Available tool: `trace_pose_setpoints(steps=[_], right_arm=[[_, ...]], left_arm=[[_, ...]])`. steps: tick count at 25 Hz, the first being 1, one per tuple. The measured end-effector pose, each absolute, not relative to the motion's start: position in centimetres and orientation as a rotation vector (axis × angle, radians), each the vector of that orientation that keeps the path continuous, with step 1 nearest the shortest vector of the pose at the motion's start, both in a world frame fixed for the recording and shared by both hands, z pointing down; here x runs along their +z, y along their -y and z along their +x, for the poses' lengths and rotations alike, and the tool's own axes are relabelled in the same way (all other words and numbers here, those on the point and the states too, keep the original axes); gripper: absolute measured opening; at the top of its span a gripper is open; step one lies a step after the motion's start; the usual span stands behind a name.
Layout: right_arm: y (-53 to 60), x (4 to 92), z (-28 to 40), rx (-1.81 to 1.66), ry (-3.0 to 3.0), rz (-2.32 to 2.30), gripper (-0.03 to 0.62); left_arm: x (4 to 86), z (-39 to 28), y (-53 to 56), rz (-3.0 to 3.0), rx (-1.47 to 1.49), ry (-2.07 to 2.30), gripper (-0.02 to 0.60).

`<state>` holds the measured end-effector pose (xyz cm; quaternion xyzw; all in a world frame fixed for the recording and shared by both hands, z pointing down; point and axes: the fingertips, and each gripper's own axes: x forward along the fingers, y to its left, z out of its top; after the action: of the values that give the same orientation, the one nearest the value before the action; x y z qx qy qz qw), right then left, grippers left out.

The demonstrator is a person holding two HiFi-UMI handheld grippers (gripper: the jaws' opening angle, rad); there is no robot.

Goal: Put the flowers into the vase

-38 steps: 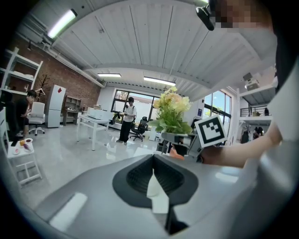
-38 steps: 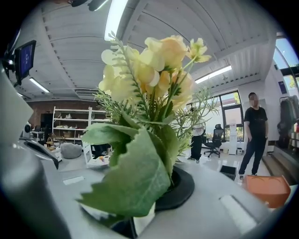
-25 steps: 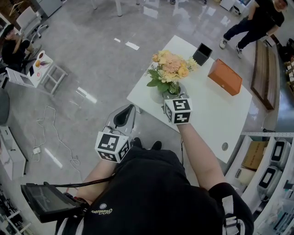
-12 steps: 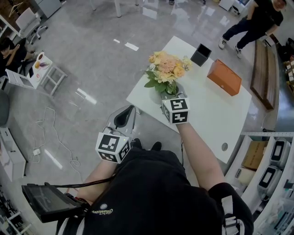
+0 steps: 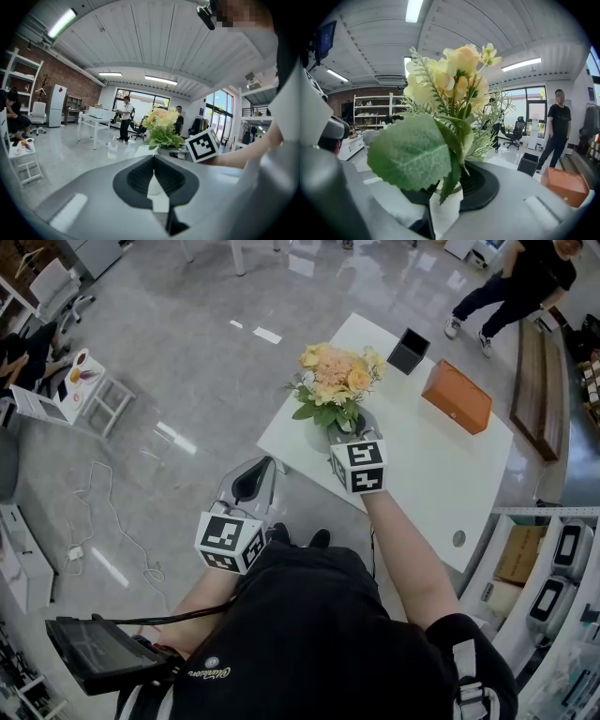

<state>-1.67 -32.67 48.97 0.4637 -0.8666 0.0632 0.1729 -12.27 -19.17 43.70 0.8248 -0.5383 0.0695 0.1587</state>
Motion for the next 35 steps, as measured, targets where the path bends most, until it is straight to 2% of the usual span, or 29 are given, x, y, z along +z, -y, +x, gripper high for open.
trace_pose_setpoints(steps=[3, 6, 35], right_arm=[[32.6, 48.9, -1.6, 0.167, 2.45, 1.317, 0.106], [32.5, 48.7, -1.6, 0.173, 2.454, 1.313, 0.147], [31.2, 48.9, -1.2, 0.185, 2.426, 1.263, 0.215]], left_arm=[[43.7, -12.3, 19.2, 2.36, 0.198, 1.538, 0.008], [43.8, -12.3, 19.3, 2.36, 0.2, 1.538, 0.008], [43.4, -11.8, 18.9, 2.391, 0.181, 1.507, 0.008]])
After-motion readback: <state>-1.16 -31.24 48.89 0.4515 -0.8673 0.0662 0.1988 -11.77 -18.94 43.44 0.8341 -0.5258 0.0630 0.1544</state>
